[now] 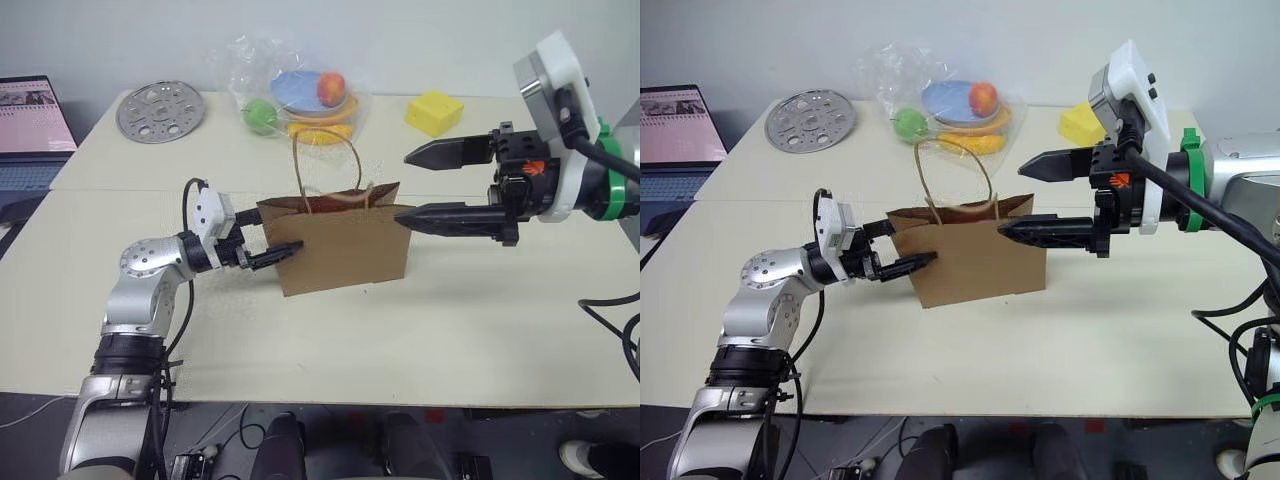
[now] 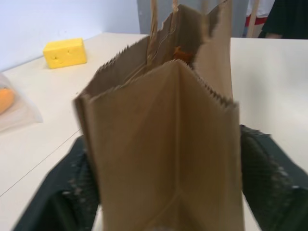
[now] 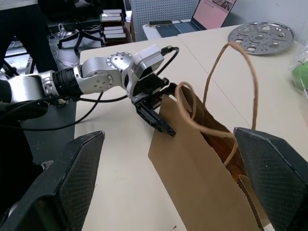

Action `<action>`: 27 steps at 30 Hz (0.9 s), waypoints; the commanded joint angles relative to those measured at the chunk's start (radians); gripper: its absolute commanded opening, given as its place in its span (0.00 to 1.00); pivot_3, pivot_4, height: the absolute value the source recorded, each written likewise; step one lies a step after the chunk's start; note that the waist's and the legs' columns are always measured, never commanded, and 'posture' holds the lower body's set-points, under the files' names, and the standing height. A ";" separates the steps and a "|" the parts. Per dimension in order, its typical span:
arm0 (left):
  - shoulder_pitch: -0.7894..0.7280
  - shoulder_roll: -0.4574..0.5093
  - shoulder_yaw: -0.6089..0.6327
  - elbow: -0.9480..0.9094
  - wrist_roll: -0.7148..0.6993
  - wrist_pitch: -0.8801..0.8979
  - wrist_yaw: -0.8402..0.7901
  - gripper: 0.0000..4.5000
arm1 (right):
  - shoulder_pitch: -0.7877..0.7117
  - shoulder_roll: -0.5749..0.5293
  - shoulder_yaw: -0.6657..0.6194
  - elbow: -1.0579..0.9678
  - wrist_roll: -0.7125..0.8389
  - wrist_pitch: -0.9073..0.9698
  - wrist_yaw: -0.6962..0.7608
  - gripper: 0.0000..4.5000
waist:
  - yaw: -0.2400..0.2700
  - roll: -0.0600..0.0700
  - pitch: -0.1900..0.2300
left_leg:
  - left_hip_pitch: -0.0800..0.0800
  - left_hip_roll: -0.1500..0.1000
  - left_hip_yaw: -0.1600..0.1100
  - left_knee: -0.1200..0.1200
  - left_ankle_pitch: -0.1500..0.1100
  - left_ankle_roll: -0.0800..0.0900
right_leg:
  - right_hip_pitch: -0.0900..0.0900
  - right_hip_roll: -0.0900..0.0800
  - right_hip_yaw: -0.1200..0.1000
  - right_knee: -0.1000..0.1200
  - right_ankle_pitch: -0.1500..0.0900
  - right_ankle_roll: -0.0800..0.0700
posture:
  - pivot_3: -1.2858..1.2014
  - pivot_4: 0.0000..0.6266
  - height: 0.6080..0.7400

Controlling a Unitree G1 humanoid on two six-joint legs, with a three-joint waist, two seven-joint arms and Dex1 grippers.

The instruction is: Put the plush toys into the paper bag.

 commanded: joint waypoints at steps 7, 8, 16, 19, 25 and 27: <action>-0.033 0.005 0.019 -0.018 -0.021 -0.005 -0.037 0.10 | -0.009 -0.018 -0.036 -0.023 0.014 -0.009 -0.020 1.00 | 0.000 0.000 0.000 | 0.000 0.000 0.000 0.000 0.000 0.000 | 0.000 0.000 0.000 0.000 0.000 0.000 | 0.52 0.24 1.00; -0.035 0.005 0.019 -0.020 -0.024 -0.002 -0.039 0.02 | -0.009 -0.018 -0.037 -0.023 0.016 -0.008 -0.020 1.00 | 0.000 0.000 0.000 | 0.000 0.000 0.000 0.000 0.000 0.000 | 0.000 0.000 0.000 0.000 0.000 0.000 | 0.52 0.24 1.00; -0.207 -0.029 -0.074 0.112 -0.023 -0.021 -0.270 0.01 | -0.082 -0.188 0.032 0.097 -0.119 -0.097 0.193 1.00 | 0.017 0.000 0.000 | -0.001 -0.001 0.000 0.002 0.000 0.000 | 0.000 0.000 -0.001 0.000 0.000 0.000 | 0.52 0.24 1.00; -0.250 -0.046 -0.094 0.148 -0.046 0.022 -0.368 0.01 | -0.125 -0.218 0.044 0.110 -0.131 -0.088 0.234 1.00 | 0.016 0.000 0.000 | -0.001 0.000 0.000 0.001 0.000 0.000 | 0.000 0.000 0.000 -0.001 0.000 0.000 | 0.52 0.24 1.00; -0.267 -0.099 -0.097 0.291 0.018 -0.084 -0.367 0.01 | -0.118 -0.208 0.032 0.086 -0.136 -0.067 0.220 1.00 | -0.003 0.000 0.000 | -0.001 0.000 0.000 0.000 0.000 0.000 | -0.001 0.000 0.000 0.000 0.000 0.000 | 0.52 0.24 1.00; -0.268 -0.113 -0.088 0.309 0.031 -0.110 -0.343 0.01 | -0.111 -0.207 0.026 0.077 -0.133 -0.059 0.215 1.00 | -0.003 0.000 0.000 | -0.001 0.000 0.000 0.000 0.000 0.000 | -0.001 0.000 0.000 0.000 0.000 0.000 | 0.52 0.24 1.00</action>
